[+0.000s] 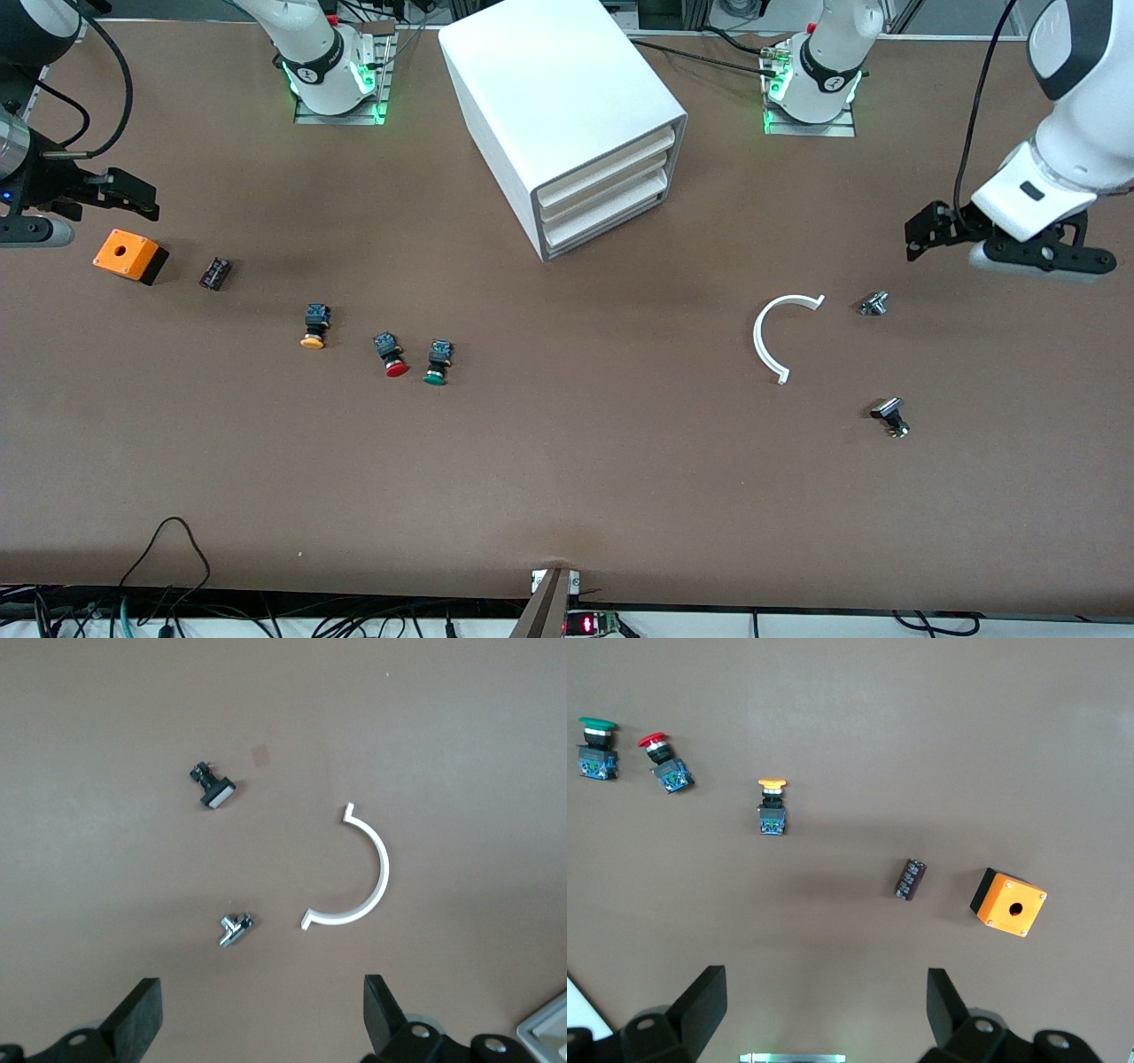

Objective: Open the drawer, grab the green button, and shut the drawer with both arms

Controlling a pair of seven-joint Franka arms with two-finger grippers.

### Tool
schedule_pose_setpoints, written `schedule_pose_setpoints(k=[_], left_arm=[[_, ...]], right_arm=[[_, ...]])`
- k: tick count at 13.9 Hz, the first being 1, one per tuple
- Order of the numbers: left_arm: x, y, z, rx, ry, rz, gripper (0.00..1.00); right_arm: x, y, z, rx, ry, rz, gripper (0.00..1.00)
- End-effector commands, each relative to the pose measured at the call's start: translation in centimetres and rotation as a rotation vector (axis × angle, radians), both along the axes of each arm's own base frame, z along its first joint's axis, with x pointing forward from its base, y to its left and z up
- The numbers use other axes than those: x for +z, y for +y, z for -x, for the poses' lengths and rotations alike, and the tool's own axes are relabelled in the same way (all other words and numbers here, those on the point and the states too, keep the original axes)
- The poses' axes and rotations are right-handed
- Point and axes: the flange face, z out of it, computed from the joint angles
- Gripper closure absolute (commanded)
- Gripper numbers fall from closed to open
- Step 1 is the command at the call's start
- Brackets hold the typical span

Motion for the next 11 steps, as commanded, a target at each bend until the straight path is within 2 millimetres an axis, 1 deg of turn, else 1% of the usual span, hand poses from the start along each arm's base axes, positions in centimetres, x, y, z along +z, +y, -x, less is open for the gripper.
schedule_pose_setpoints(k=[1, 4, 5, 7, 9, 11], left_arm=[[1.6, 0.2, 0.2, -0.009, 0.044, -0.028, 0.0], [2.8, 0.4, 0.1, -0.006, 0.034, -0.024, 0.0], [2.9, 0.1, 0.1, -0.009, 0.039, -0.024, 0.0], [2.9, 0.0, 0.1, -0.009, 0.039, -0.012, 0.0], [2.9, -0.3, 0.2, -0.012, 0.039, -0.013, 0.0], [2.7, -0.1, 0.1, -0.007, 0.042, -0.011, 0.0]], right_arm=[[0.2, 0.4, 0.3, -0.044, -0.026, -0.021, 0.0], [0.2, 0.3, 0.0, -0.046, -0.047, -0.021, 0.0], [0.3, 0.3, -0.1, -0.037, -0.059, -0.018, 0.0], [-0.1, 0.3, -0.1, -0.032, -0.074, -0.02, 0.0], [-0.3, 0.0, 0.7, -0.035, -0.073, -0.021, 0.0], [0.9, -0.1, 1.3, -0.037, -0.091, -0.023, 0.0]])
